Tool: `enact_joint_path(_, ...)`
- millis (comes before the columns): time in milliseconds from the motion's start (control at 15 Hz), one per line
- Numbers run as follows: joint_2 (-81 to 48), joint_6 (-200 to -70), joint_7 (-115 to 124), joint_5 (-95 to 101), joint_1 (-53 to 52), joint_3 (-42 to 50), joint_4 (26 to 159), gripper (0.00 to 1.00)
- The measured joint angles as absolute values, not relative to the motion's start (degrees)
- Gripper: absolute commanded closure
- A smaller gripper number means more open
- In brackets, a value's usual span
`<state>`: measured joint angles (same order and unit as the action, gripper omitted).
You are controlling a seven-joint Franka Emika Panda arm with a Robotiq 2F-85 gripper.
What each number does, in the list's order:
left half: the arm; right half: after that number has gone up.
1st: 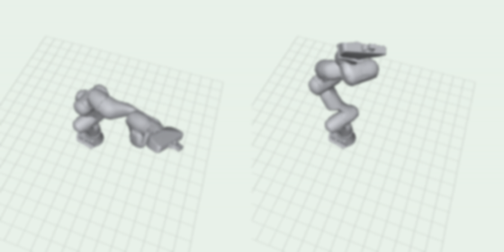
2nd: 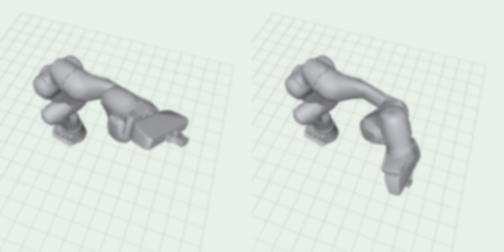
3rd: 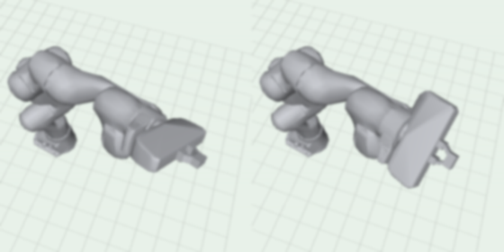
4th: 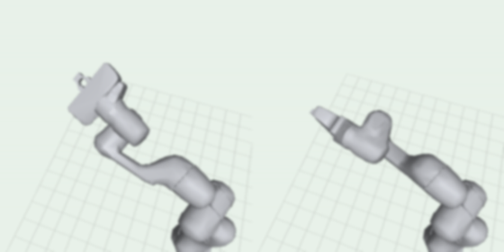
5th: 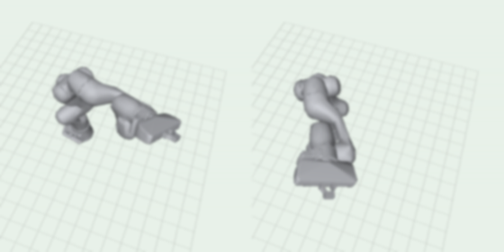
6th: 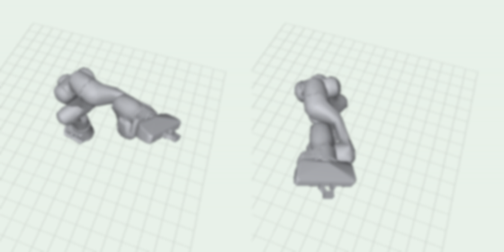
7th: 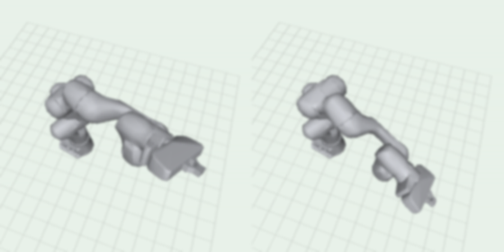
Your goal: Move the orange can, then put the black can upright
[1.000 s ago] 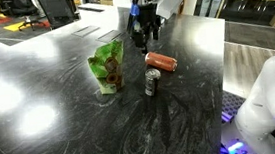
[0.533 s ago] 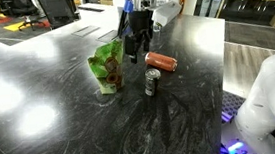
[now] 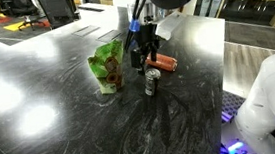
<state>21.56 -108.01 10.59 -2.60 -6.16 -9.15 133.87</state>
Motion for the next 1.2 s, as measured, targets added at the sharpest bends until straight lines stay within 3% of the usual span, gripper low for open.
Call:
enact_joint_path(533,21.46,-113.03,15.26,3.46,-5.90,-10.02,140.19,0.00)
enact_joint_path(600,21.41,-114.37,15.27,4.11,-5.78,-9.95,140.87,0.25)
enact_joint_path(667,21.37,-115.65,15.27,4.38,-5.73,-9.84,141.45,0.26)
enact_joint_path(1200,21.36,-121.17,15.18,3.23,-5.72,-9.32,143.28,0.83)
